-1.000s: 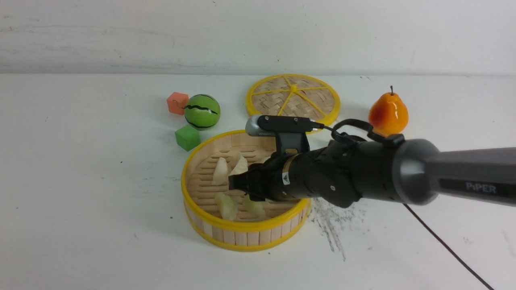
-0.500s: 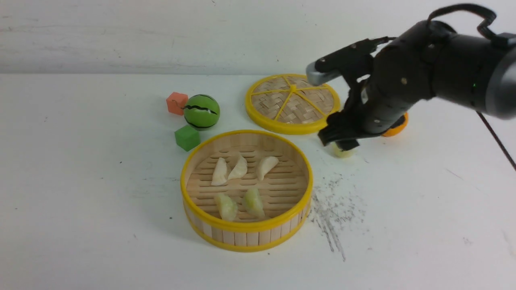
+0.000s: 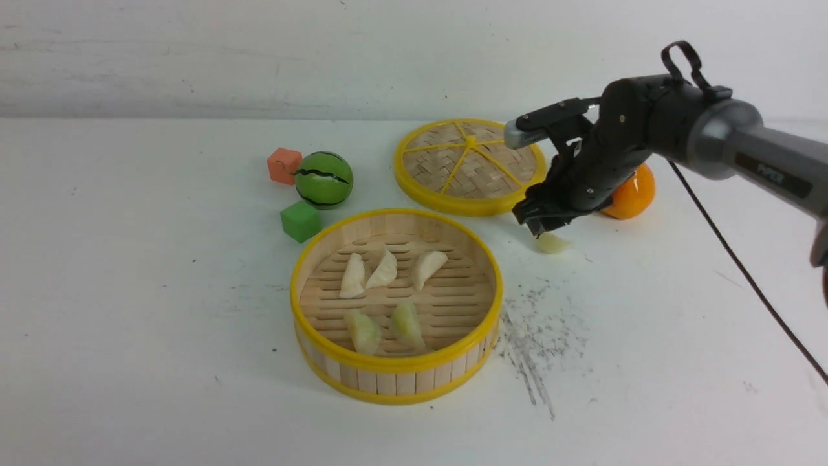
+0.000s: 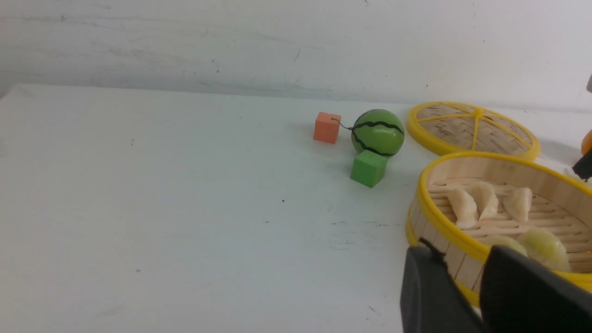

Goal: Put the dumplings into the steamer on the white table.
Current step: 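Reach for and grasp a dumpling lying on the table beside the steamer, then place the dumpling in the bamboo steamer basket with the right gripper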

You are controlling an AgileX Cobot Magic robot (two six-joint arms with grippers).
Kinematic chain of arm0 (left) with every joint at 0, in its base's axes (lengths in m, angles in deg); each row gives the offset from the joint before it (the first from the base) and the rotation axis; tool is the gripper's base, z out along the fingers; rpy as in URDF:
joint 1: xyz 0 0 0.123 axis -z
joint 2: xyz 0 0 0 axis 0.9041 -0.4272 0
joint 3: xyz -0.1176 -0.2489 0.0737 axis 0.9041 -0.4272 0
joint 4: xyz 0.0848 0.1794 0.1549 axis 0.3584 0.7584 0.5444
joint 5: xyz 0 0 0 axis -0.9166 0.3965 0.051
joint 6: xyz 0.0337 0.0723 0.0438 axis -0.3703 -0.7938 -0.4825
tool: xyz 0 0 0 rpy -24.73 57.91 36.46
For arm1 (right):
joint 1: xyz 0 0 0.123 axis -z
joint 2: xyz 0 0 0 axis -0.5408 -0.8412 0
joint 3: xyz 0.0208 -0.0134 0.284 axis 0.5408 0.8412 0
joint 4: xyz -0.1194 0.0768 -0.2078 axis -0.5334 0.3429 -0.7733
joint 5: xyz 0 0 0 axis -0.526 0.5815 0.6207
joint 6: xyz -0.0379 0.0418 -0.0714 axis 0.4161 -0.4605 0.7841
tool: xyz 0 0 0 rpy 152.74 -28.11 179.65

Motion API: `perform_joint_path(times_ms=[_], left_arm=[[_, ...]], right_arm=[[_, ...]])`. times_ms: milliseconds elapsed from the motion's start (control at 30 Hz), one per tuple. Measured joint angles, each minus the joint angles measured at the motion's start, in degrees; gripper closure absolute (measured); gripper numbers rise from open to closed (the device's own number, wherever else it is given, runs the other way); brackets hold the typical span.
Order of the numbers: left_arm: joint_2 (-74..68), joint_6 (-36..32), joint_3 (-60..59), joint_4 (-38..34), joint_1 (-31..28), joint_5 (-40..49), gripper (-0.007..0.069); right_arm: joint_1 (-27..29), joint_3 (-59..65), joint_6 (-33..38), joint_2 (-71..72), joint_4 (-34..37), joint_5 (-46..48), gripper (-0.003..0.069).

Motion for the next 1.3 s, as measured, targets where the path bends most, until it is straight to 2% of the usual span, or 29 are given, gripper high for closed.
perform_joint_path(times_ms=[100,167,300,467,600,667,800,967,1067,1167,1300], left_arm=[[0.0,0.0,-0.1,0.2,0.0,0.0,0.0449],[0.0,0.0,-0.1,0.2,0.0,0.0,0.0449],[0.0,0.0,-0.1,0.3,0.0,0.0,0.0449],[0.0,0.0,-0.1,0.3,0.0,0.0,0.0449],[0.0,0.0,-0.1,0.3,0.0,0.0,0.0449],[0.0,0.0,-0.1,0.3,0.0,0.0,0.0449],[0.0,0.0,-0.1,0.3,0.0,0.0,0.0447],[0.0,0.0,-0.1,0.3,0.0,0.1,0.0442],[0.0,0.0,-0.1,0.3,0.0,0.1,0.0439],[0.0,0.0,-0.1,0.3,0.0,0.1,0.0437],[0.0,0.0,-0.1,0.2,0.0,0.2,0.0432]], right_arm=[[0.0,-1.3,0.0,-2.7,0.1,-0.7,0.0261],[0.0,-1.4,-0.2,-3.9,0.6,0.2,0.029],[0.1,-2.1,-1.5,-4.0,1.1,2.3,0.0416],[0.2,-5.7,-1.9,-2.8,2.1,10.1,0.0419],[0.2,-9.3,-2.1,0.7,9.1,16.3,0.0419],[-0.1,-9.9,-1.2,4.1,18.2,19.7,0.0419],[-3.0,-6.9,1.6,7.4,28.0,21.4,0.0419],[-7.9,1.9,1.6,7.5,27.8,21.0,0.0419],[-10.6,8.2,0.9,6.8,26.1,15.4,0.0419],[-11.3,9.4,-0.6,6.7,25.6,10.4,0.0419],[-11.3,9.4,-3.0,6.7,23.2,8.5,0.0419]])
